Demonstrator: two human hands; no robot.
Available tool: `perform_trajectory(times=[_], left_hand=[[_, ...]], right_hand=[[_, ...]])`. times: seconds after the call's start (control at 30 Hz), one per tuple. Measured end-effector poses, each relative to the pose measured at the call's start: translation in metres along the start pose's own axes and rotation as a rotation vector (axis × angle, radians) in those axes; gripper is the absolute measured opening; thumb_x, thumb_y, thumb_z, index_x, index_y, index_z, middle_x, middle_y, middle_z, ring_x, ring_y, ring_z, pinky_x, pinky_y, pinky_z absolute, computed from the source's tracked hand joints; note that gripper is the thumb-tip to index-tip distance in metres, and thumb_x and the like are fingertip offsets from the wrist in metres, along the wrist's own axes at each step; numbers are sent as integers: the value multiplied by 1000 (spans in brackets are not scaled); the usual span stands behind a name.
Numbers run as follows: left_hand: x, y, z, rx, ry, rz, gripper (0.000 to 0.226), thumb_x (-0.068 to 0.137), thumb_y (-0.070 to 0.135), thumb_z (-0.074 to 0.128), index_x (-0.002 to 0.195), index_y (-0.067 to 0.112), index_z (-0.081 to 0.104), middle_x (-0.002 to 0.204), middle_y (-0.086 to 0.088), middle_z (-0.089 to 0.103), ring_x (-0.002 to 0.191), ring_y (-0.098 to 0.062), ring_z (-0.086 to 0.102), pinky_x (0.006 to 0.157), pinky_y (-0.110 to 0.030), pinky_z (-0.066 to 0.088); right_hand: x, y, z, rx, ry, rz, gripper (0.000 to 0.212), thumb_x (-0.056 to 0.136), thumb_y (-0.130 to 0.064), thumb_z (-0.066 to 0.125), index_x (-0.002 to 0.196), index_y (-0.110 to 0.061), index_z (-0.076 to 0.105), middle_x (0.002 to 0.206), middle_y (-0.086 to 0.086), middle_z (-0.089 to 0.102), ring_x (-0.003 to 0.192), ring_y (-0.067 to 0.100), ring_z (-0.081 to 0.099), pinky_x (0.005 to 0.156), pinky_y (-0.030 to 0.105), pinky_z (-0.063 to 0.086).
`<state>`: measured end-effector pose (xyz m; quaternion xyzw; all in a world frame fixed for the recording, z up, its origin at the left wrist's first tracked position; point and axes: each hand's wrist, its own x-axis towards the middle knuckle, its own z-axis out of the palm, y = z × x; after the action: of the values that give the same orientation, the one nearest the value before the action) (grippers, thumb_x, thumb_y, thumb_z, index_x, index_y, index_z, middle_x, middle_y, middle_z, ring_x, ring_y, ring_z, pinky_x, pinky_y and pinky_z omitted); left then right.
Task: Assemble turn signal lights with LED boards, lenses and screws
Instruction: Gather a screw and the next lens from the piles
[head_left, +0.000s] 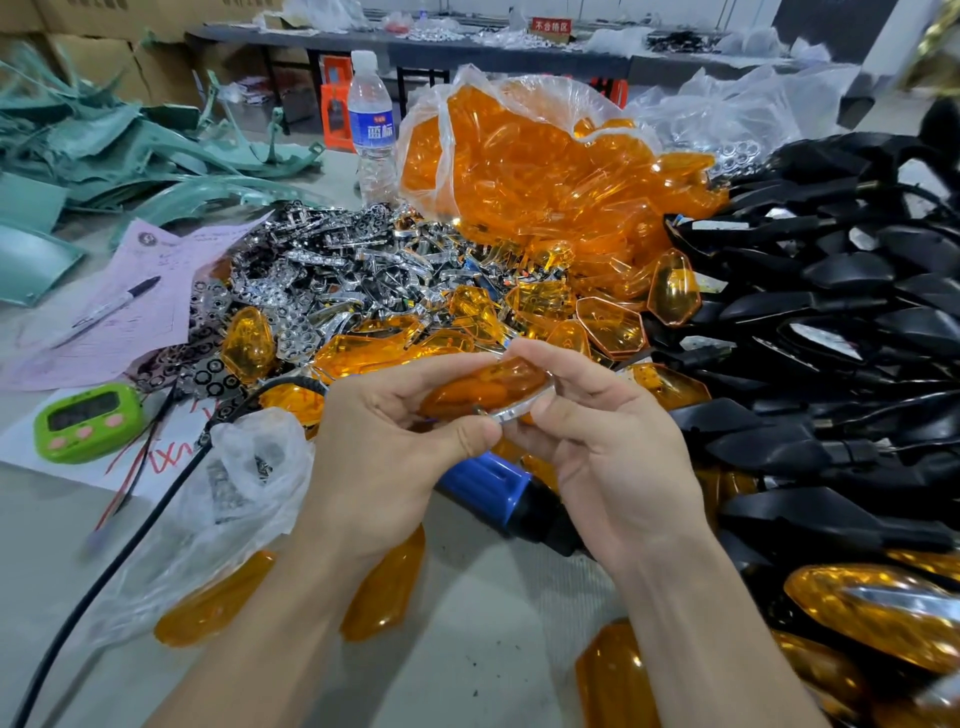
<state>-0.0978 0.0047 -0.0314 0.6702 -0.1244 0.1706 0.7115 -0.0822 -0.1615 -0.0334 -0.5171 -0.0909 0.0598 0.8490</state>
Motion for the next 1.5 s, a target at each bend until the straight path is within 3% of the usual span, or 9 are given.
perform_trajectory(times=[0.17,0.3,0.47,0.67,0.9,1.0,1.1,1.37,1.5], left_hand=[[-1,-2,-2,34,7,-3,50,68,6,84,109,35,80,100,3,81,95,-18,78,84,-25,59],[-2,-5,-4,109,27,4,51,67,6,85,109,35,80,99,6,81,93,-16,78,84,-24,59],[-3,-4,0,187,32,19,59,74,-12,82,110,35,76,100,13,80,93,-9,77,82,-20,59],[-1,-6,3,160,42,-29,51,76,2,84,111,38,77,99,13,80,91,-9,77,79,-18,58],[2,-15,-1,71,162,-211,38,72,25,90,107,34,80,96,4,81,87,-16,77,86,-38,61],[2,-16,-2,38,147,-257,37,81,4,82,110,27,77,94,-1,81,85,-18,77,87,-38,63],[3,-16,-5,-97,98,-321,48,86,-13,70,125,15,70,94,-8,81,84,-18,76,76,-26,62],[4,-13,-7,-160,50,-400,47,90,-10,66,132,11,63,88,-6,80,81,-16,77,70,-25,61],[3,-12,-7,-119,44,-395,50,90,-12,67,132,15,64,91,-13,80,83,-22,78,72,-28,62]], right_hand=[[-2,-3,-2,-104,18,-19,36,95,12,58,118,-9,76,104,17,77,101,34,74,91,49,62],[-1,2,6,1,39,24,39,92,20,51,116,-2,74,97,17,77,90,31,74,83,41,64],[-1,7,10,-29,106,4,53,90,24,51,111,-16,79,100,13,76,86,43,60,91,55,56],[-2,-1,3,-306,236,-48,41,89,-1,77,114,-34,73,109,-4,78,94,14,78,71,27,63],[-6,5,5,-791,212,-382,39,74,-2,88,97,-33,81,108,-31,70,99,-7,69,76,7,54],[-7,9,7,-1049,153,-559,27,82,-4,83,91,-28,78,95,-21,72,96,3,67,77,11,53],[-8,9,2,-1036,169,-586,13,92,-14,74,98,-25,78,88,-18,71,88,2,66,72,13,51],[-4,2,-4,-1008,87,-488,21,96,-27,66,114,-37,70,97,-24,70,88,6,68,74,25,53],[-3,0,-8,-975,63,-424,21,96,-23,71,112,-37,74,95,-24,72,90,3,68,77,18,54]])
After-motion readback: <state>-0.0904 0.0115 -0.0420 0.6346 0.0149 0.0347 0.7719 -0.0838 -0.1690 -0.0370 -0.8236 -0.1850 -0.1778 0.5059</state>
